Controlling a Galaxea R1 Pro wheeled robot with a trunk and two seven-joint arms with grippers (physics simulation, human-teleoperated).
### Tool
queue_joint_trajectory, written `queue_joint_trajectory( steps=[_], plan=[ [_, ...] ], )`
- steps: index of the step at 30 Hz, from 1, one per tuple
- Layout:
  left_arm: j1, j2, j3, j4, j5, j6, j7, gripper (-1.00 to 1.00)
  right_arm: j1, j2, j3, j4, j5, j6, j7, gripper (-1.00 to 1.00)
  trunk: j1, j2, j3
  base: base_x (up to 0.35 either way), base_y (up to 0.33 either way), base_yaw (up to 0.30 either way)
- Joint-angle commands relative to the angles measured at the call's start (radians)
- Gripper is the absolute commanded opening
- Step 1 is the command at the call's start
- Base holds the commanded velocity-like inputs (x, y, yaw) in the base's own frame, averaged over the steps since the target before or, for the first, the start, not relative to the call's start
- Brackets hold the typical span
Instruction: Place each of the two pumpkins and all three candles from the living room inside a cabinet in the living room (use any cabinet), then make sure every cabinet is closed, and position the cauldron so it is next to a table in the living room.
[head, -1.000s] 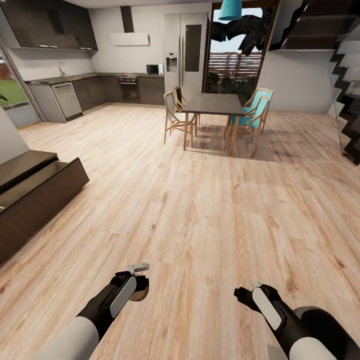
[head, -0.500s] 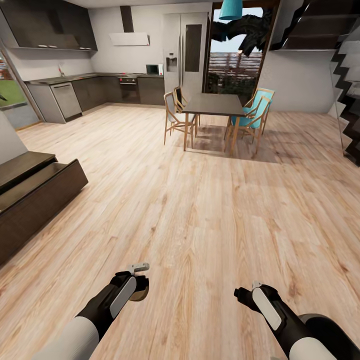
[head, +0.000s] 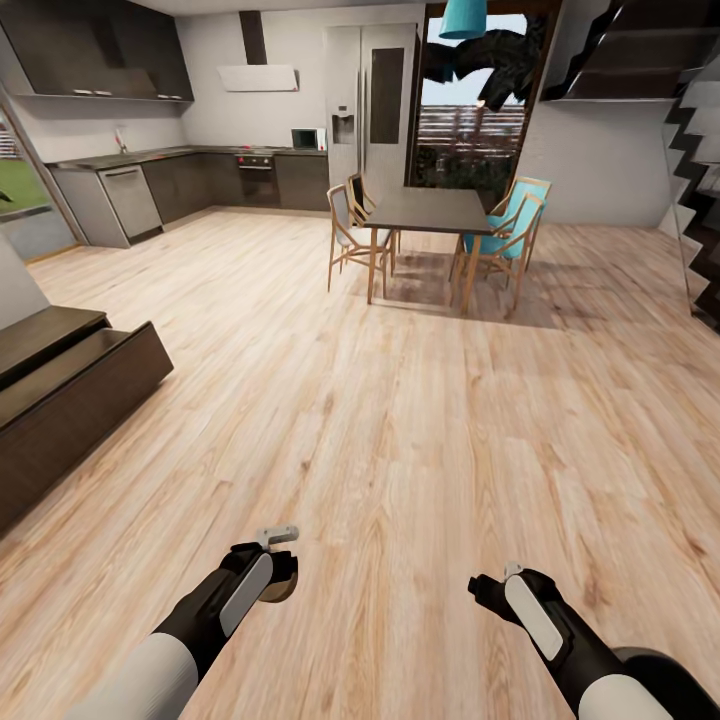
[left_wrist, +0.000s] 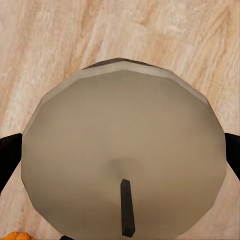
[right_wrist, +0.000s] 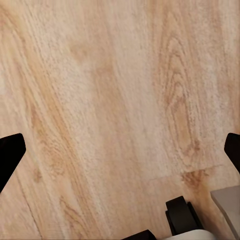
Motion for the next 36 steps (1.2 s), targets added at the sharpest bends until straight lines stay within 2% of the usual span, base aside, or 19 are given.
queue_joint_trajectory(
  steps=[1,36],
  plan=[
    [-0.001,0.001,-0.004,-0.001,0.010,0.001,0.010,-1.00,0.000,-0.001,0.006,-0.002,-0.010,0.001,-0.010,1.00,0.000,0.000,-0.001,0.143,0.000,0.000],
    [-0.001,0.001,-0.004,-0.001,0.007,0.001,0.010,-1.00,-0.001,-0.001,0.006,-0.002,-0.010,0.001,-0.010,1.00,0.000,0.000,-0.001,0.157,0.000,0.000]
  ],
)
